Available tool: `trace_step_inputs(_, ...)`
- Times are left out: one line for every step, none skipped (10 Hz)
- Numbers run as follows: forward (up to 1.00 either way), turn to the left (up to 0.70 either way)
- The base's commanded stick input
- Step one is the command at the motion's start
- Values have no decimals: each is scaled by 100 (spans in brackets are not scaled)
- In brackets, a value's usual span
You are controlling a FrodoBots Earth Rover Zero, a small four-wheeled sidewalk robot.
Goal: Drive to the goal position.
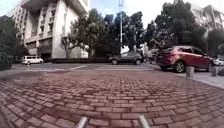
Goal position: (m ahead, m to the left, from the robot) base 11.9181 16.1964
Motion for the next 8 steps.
trace_step_inputs(70,14)
trace_step_inputs(70,14)
trace_step_inputs(70,6)
trace_step_inputs(70,0)
trace_step_inputs(70,0)
trace_step_inputs(70,0)
trace_step_inputs(70,0)
trace_step_inputs(70,0)
